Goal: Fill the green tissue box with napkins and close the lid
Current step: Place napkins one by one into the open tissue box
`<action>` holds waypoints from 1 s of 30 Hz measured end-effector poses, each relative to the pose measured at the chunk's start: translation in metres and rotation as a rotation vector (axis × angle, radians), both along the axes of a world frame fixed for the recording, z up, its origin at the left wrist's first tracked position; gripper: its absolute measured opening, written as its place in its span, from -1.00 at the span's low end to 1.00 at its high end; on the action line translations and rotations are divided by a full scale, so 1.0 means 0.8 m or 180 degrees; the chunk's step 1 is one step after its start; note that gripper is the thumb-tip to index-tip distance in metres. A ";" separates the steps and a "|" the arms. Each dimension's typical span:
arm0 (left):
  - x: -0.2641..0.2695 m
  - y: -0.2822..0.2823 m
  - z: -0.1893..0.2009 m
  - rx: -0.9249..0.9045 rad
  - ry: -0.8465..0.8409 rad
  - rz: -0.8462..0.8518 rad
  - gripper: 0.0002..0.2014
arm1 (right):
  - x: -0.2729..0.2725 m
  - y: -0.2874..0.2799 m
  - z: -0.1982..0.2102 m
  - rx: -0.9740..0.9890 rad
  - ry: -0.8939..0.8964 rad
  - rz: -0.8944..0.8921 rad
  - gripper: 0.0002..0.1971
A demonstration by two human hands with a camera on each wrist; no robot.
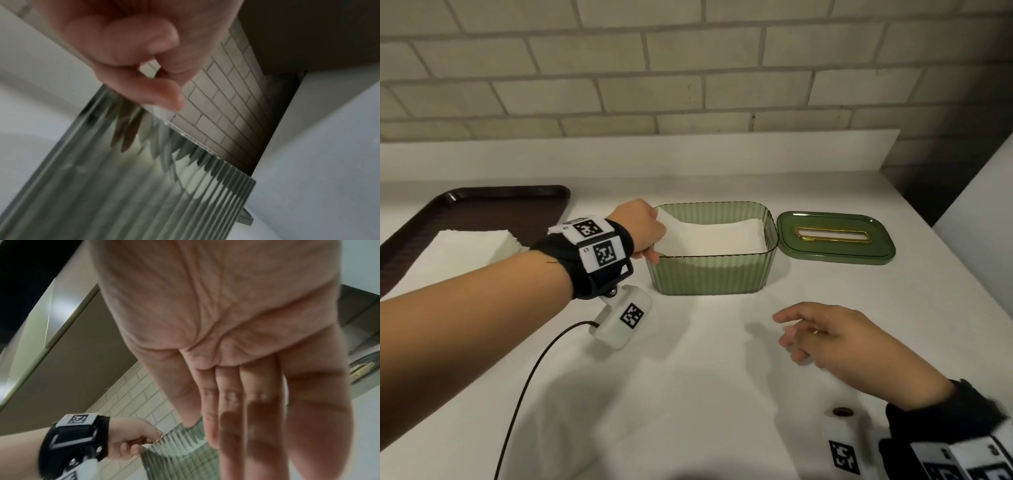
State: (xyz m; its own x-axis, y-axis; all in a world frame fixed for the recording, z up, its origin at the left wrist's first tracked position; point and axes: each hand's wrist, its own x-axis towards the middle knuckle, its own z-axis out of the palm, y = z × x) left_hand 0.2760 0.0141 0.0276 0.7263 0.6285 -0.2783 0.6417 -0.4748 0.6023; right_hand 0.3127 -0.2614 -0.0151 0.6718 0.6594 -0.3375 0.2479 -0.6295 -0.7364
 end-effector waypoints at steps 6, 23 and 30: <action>-0.002 0.009 -0.006 0.0895 0.0233 -0.0574 -0.56 | -0.050 0.048 -0.001 -0.0613 -0.0431 0.0748 -0.67; -0.008 0.029 -0.023 0.1297 -0.0097 -0.1235 -0.30 | -0.107 0.228 -0.026 -0.1794 -0.0716 0.0791 0.02; -0.019 0.049 -0.018 0.0889 -0.0648 -0.1140 -0.55 | -0.104 0.236 -0.022 -0.1995 -0.0662 0.0878 -0.28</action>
